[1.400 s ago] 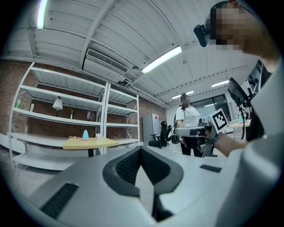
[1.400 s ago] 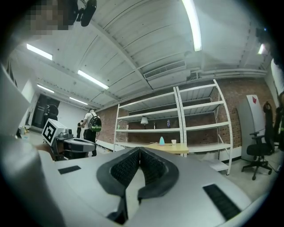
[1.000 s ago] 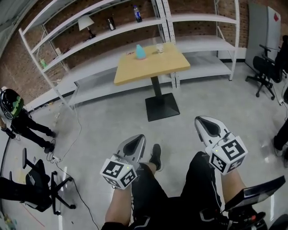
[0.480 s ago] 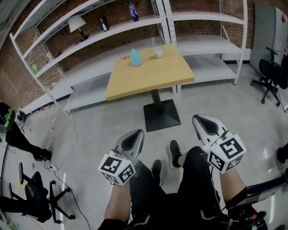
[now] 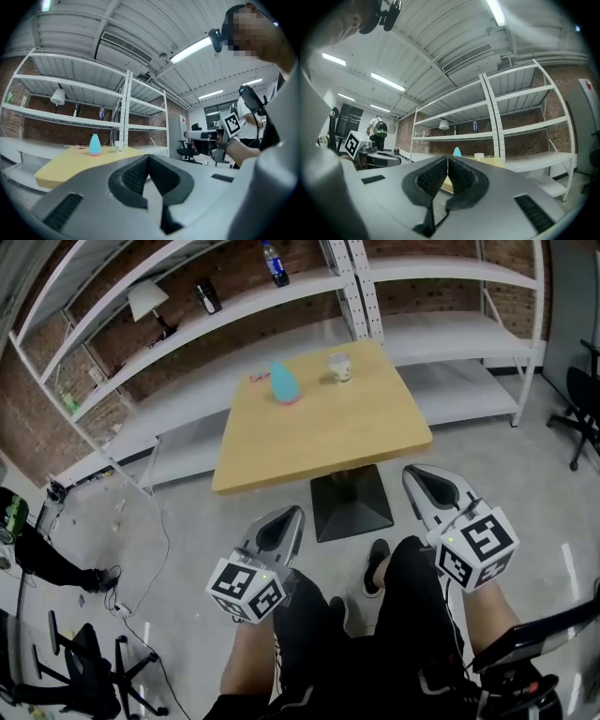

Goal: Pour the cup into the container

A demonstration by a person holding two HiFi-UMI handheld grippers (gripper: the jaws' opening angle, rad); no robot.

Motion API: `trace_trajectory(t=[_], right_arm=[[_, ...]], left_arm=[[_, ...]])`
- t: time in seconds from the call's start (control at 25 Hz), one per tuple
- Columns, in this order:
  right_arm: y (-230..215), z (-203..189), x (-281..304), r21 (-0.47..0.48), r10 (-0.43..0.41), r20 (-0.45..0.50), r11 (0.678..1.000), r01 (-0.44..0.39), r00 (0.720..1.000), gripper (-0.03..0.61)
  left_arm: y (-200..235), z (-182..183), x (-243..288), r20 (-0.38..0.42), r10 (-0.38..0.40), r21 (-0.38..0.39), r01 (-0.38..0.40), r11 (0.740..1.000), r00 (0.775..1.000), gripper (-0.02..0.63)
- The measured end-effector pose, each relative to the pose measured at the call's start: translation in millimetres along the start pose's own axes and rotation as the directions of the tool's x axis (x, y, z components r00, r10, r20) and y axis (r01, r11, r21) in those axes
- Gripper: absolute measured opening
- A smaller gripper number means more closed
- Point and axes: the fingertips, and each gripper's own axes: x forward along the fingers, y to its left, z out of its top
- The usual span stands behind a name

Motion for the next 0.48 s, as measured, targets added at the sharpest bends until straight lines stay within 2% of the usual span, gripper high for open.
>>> trace_trajectory(t=[0.48], right_arm=[[-78,-5,154,-0.021,0.024,-0.024,0.999,-0.025,0.999,0.003]], left_arm=[[119,11,111,0.042,0.026,-0.018,-0.026,1.0,0.999,0.002]])
